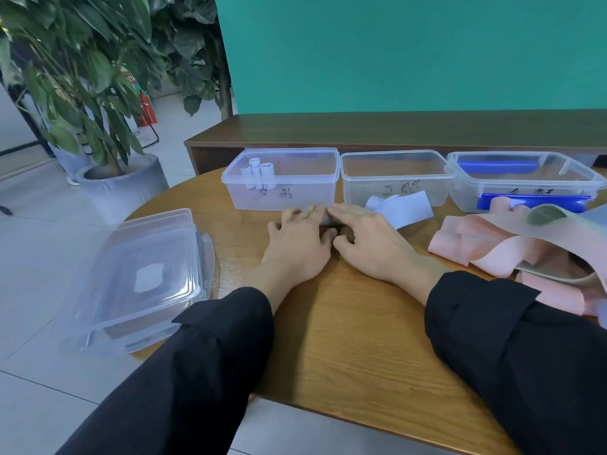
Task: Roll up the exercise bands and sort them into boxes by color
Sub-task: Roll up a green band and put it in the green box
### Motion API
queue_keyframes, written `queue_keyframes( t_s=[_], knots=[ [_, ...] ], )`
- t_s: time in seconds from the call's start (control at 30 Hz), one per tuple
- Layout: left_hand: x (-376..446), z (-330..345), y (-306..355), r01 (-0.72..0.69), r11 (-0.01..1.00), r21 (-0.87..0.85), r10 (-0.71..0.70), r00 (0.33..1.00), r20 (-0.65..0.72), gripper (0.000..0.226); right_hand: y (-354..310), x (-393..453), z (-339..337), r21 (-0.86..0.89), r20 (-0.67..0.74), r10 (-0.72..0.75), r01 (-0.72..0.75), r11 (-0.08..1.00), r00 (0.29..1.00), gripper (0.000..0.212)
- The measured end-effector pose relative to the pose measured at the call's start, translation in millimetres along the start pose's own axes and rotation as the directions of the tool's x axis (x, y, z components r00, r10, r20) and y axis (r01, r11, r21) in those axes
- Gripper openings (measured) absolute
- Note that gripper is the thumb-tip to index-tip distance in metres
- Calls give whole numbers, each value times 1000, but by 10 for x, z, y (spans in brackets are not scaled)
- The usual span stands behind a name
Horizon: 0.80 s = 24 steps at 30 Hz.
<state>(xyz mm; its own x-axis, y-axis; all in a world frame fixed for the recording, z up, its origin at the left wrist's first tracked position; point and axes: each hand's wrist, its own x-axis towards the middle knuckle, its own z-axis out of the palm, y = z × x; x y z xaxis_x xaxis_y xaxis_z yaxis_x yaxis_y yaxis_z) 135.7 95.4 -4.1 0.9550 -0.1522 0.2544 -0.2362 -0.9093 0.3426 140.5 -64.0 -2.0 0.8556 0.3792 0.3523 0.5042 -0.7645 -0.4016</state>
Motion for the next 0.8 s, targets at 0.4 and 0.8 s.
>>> queue_keyframes(
  t_s=[0.4,0.8],
  knots=[
    [3,-38,-70,143,964,-225,-177,974,-141,49,29,334,95,-71,-41,119,-121,990,992,27],
    [-93,-139,-57,-17,888,-460,-100,968,-228,40,-48,152,84,26,-114,-14,17,1000,993,36]
  ],
)
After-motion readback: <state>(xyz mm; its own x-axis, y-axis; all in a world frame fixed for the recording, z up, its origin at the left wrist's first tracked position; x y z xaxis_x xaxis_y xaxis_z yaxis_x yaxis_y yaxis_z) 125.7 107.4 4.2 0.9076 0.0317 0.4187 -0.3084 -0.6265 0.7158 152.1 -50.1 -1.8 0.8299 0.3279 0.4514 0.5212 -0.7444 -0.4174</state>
